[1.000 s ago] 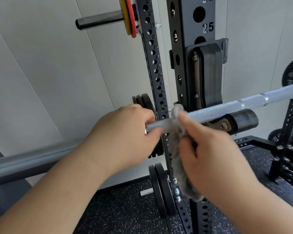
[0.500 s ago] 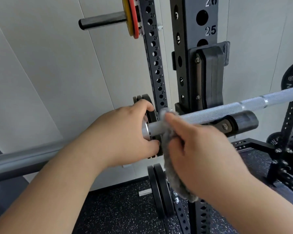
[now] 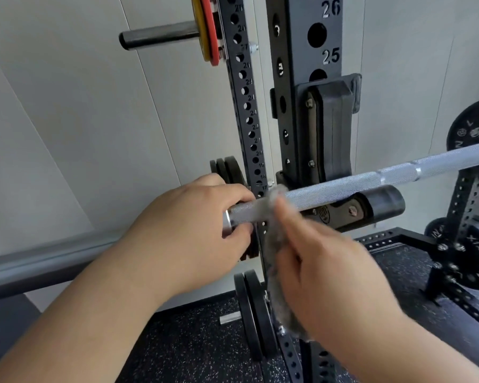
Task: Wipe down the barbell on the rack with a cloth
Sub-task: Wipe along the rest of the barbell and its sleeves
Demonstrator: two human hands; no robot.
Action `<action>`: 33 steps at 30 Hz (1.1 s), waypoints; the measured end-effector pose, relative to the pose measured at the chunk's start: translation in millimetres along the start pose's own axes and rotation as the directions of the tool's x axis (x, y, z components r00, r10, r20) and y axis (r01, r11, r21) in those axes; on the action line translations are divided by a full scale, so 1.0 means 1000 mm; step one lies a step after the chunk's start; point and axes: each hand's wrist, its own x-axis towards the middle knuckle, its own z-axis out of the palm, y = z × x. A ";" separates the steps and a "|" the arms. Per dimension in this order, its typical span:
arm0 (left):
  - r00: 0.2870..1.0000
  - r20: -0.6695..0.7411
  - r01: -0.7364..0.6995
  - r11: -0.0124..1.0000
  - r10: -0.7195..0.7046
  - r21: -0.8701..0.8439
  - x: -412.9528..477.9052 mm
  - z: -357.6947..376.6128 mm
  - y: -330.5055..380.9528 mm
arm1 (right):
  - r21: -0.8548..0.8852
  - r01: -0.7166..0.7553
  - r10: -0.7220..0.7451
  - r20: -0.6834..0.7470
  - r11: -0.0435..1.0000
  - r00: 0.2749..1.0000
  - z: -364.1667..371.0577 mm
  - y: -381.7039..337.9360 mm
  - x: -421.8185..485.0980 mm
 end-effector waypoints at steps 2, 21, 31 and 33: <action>1.000 0.013 -0.012 1.000 0.012 0.014 0.003 0.000 0.001 | -0.002 -0.106 0.105 -0.102 0.994 0.989 -0.008 0.014 0.002; 0.993 -0.122 0.024 0.959 0.011 0.282 0.016 0.011 0.025 | -0.104 -0.156 0.130 -0.220 0.982 0.967 -0.003 0.010 0.003; 0.910 -0.362 -0.082 0.946 0.200 0.314 -0.002 0.038 0.013 | -0.133 -0.095 0.076 -0.145 0.987 0.987 -0.005 0.002 0.016; 0.952 -0.295 -0.037 0.991 0.074 0.129 0.001 0.016 0.005 | -0.101 0.018 -0.026 -0.085 0.995 0.996 0.000 -0.001 0.015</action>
